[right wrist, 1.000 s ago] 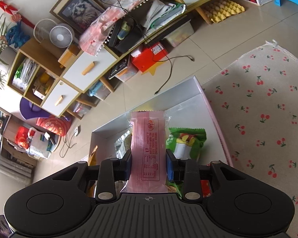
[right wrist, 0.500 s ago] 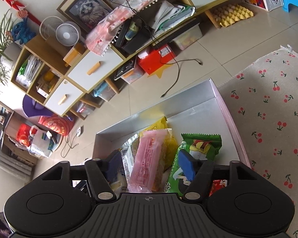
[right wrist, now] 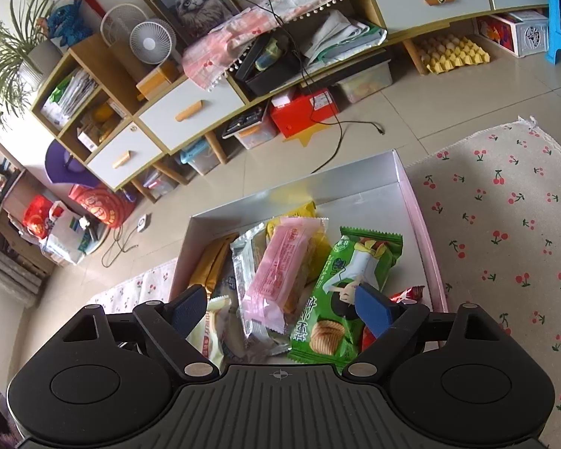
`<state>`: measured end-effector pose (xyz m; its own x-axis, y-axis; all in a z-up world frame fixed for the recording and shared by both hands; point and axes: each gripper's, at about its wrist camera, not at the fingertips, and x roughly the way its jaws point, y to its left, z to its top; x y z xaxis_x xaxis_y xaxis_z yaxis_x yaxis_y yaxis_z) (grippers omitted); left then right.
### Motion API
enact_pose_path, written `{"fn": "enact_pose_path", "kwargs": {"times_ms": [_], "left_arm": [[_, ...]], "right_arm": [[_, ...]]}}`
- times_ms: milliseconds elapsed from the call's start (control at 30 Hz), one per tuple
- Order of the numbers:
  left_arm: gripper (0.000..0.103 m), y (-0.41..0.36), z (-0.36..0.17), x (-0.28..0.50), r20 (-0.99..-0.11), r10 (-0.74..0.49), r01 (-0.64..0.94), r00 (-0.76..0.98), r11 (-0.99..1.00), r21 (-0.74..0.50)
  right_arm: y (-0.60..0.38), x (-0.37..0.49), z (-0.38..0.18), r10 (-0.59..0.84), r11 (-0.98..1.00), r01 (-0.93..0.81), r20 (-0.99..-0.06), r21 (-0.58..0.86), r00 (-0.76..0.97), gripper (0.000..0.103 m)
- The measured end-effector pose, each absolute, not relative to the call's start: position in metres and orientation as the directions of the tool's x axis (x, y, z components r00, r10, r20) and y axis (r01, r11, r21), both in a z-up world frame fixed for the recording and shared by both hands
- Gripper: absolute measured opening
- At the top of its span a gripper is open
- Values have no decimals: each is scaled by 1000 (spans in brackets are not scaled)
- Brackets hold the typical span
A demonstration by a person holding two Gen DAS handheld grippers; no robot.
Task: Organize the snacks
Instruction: 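Open both tools to release the gold bar and pink packet into the box, then withdraw both tools from the box back over the snack pile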
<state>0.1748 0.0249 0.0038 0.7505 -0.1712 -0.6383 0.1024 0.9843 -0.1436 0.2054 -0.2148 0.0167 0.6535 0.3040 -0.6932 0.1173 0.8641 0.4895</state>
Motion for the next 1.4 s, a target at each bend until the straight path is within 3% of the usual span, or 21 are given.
{"fn": "enact_pose_path", "kwargs": {"times_ms": [467,1000,1400], "left_arm": [[99,37,16,138,-664,-148,119,733,989,-89],[102,51,15,99,-693,-125,112,710,992,-65],[102,74,-4,81,-717,-137,108,684,990,-86]], "right_arm": [[-193,158,31,278,915,53,-718,401,638,92],[-189,112,29,234,948,26,-750,318,618,94],[-165,80,-4,179,983,-126,-811,131,557,94]]}}
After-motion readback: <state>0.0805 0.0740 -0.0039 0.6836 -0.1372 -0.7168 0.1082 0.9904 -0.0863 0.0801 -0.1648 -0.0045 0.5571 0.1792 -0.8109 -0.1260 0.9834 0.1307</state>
